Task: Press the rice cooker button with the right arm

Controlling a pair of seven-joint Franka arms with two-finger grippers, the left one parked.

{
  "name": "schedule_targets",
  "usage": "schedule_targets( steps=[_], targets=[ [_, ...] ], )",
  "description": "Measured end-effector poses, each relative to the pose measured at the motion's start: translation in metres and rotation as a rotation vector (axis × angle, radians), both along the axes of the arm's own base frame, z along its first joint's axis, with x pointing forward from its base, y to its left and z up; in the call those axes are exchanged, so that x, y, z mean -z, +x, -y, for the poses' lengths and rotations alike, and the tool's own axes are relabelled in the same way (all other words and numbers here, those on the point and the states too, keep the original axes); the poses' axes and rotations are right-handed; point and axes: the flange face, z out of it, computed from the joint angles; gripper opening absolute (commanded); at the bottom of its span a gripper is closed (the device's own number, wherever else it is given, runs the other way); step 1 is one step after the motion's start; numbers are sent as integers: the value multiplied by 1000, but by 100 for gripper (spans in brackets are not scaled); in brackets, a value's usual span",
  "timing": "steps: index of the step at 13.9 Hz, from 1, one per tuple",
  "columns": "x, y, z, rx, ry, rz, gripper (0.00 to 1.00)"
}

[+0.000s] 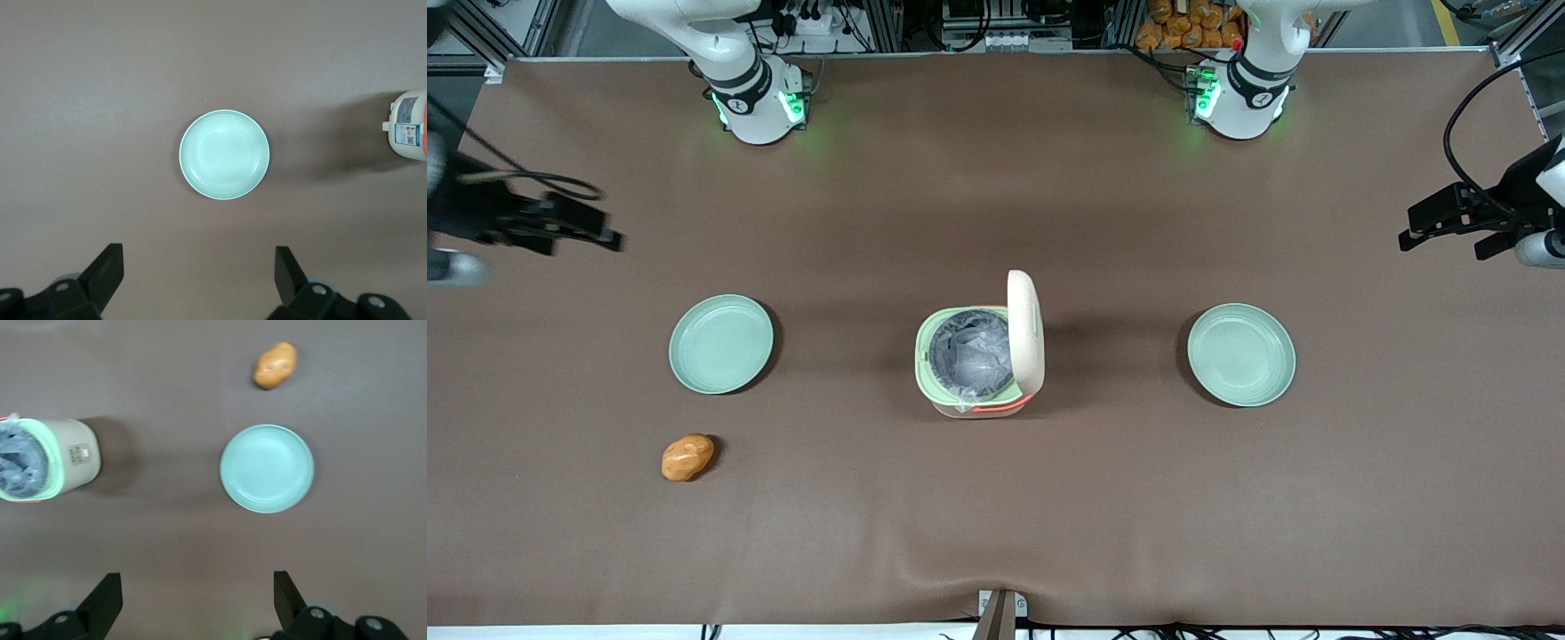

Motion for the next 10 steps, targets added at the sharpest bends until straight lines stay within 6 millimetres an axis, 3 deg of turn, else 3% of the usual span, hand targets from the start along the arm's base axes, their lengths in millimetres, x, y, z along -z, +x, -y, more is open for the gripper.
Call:
schedule_targets(
  steps=[2, 10],
  targets=[
    [-2, -4, 16, 10, -61, -2, 100],
    [-6, -15, 18, -3, -168, -12, 100]
  ],
)
